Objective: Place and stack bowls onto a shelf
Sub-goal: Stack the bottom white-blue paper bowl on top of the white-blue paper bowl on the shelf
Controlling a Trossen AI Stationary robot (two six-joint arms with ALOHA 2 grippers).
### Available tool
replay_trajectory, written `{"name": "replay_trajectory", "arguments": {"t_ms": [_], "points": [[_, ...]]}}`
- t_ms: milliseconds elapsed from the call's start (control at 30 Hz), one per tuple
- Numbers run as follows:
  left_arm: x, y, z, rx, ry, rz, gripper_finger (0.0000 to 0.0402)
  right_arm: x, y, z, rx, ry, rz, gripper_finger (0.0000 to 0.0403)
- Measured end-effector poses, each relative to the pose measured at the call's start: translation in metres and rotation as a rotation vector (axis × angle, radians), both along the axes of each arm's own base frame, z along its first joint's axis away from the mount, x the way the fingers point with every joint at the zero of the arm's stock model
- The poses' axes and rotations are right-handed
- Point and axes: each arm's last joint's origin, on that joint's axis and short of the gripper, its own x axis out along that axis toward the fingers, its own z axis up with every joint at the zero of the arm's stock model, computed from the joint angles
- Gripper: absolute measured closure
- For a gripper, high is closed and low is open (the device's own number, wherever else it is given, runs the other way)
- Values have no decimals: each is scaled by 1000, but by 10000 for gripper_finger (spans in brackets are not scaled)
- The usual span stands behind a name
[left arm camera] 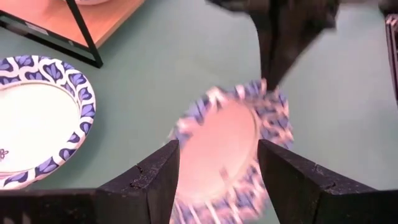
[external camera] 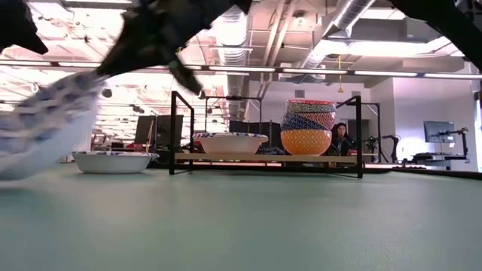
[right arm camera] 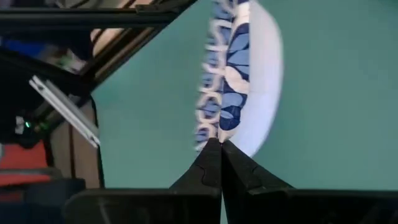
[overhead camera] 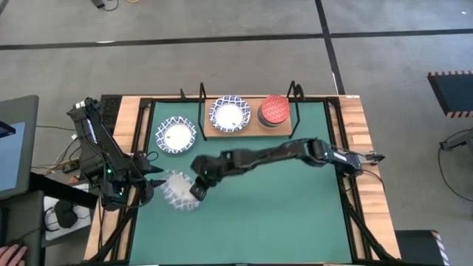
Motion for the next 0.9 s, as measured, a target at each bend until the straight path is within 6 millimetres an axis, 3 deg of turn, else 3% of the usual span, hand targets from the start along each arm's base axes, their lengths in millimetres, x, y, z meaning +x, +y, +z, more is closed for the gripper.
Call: {"name": "replay_trajectory", "arguments": {"t_ms": [300,500,700,900], "points": [[1,1,1,-33,-46,60,200,-49,-78,66,-133,105,66,386],[4,3,2,-45,-92,123,200,-84,-125,93,-116,151,145,386],[10,10,4,-21,-156,226,200,-125,-180,123,-157,143,105,386],[18,19,4,-13,-158,317,200,-160,-234,137,-161,122,55,386]]}}
